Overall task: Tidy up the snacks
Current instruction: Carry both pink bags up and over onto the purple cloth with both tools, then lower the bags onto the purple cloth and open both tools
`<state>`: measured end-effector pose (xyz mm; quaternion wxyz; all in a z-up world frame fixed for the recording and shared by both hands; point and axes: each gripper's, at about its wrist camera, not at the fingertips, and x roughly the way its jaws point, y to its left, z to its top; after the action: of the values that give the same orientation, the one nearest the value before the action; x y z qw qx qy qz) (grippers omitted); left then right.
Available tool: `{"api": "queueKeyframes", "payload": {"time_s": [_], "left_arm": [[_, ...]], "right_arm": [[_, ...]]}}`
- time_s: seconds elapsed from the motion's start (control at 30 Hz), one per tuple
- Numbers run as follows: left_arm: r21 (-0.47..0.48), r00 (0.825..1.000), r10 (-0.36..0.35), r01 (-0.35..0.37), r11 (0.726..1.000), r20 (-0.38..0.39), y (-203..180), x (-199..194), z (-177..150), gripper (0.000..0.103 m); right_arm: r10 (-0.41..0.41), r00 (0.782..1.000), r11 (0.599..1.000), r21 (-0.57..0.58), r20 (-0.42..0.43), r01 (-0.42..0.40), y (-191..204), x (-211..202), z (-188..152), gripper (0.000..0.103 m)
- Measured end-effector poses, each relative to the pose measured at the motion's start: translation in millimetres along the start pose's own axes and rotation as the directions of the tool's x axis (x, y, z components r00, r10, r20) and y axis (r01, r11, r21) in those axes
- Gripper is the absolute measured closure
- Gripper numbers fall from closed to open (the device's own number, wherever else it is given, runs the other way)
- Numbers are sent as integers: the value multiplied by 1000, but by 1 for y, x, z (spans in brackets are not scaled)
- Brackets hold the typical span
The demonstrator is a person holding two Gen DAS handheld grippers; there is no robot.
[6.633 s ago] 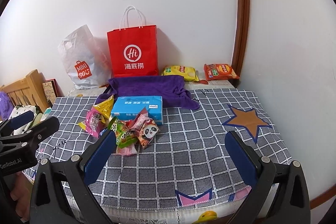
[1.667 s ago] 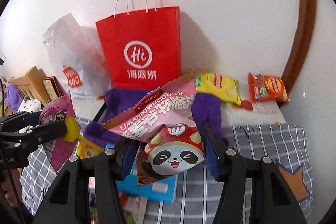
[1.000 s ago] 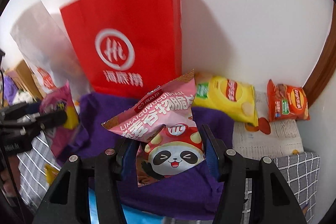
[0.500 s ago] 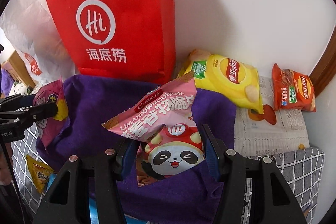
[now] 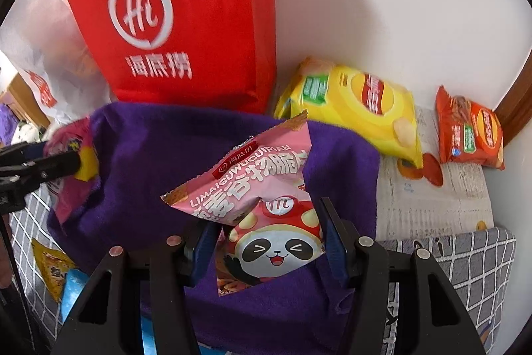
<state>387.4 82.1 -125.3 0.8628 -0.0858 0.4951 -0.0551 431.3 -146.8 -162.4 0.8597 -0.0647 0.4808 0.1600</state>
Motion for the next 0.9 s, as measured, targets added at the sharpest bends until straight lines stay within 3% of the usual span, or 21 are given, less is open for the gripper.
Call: {"api": "queueKeyframes", "payload": {"time_s": [0.37, 0.9], "left_arm": [[3, 998, 38, -38, 999, -50, -3, 17, -3, 41], [1, 994, 37, -37, 999, -100, -9, 35, -5, 41]], "right_arm": [[-13, 998, 999, -35, -53, 11, 8, 17, -5, 46], [-20, 996, 998, -63, -88, 14, 14, 30, -8, 46]]}}
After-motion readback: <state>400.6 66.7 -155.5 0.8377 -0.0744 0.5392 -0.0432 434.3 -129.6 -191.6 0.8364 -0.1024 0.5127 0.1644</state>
